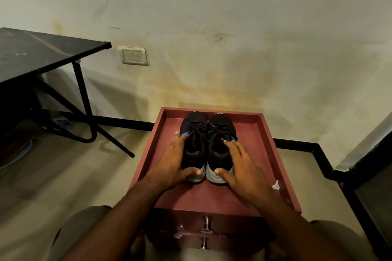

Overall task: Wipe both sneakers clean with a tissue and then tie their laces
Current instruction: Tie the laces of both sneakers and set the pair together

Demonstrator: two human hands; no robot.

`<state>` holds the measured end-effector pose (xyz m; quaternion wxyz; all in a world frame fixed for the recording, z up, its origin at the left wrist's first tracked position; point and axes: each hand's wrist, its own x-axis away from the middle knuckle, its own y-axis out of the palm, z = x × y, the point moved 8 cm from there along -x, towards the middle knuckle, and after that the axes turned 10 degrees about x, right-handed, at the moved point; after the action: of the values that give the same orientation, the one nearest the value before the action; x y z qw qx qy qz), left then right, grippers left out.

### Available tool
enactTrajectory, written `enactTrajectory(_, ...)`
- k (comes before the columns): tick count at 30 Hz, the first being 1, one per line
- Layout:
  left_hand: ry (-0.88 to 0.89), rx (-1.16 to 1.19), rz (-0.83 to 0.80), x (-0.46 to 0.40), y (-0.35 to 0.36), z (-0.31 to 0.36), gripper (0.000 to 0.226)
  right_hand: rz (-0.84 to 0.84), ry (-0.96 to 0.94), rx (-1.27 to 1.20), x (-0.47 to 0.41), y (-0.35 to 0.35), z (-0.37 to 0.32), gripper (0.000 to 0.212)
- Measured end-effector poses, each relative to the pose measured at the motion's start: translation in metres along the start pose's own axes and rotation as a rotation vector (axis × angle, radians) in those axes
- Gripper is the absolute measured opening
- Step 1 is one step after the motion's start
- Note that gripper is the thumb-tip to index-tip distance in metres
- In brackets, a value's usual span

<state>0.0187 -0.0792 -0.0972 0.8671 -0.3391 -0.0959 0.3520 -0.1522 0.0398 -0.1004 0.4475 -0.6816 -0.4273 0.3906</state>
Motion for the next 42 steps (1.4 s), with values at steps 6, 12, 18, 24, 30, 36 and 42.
enactTrajectory(6, 0.049, 0.031, 0.088, -0.006, 0.002, -0.012, 0.061, 0.04, 0.014, -0.161, 0.0, -0.001, 0.013, 0.078)
enactTrajectory(12, 0.083, -0.083, -0.067, -0.014, 0.006, 0.006, 0.024, -0.016, -0.046, -0.142, -0.011, 0.003, 0.017, 0.035)
enactTrajectory(18, -0.147, -0.064, -0.288, -0.024, 0.015, -0.006, 0.027, -0.129, -0.007, -0.158, -0.019, 0.013, 0.017, 0.031)
enactTrajectory(24, -0.367, -0.22, -0.524, -0.034, 0.021, 0.001, 0.022, -0.412, 0.09, -0.077, -0.027, 0.012, 0.004, 0.029)
enactTrajectory(30, -0.532, -0.26, -0.565, -0.035, 0.02, 0.009, 0.029, -0.626, 0.217, -0.045, -0.039, -0.008, -0.011, 0.041)
enactTrajectory(36, -0.602, -0.206, -0.577, -0.032, 0.024, 0.005, 0.032, -0.793, 0.445, -0.152, -0.037, 0.004, -0.004, 0.064)
enactTrajectory(42, -0.614, -0.151, -0.621, -0.034, 0.026, 0.005, 0.063, -0.821, 0.58, -0.243, -0.041, 0.001, -0.003, 0.082)
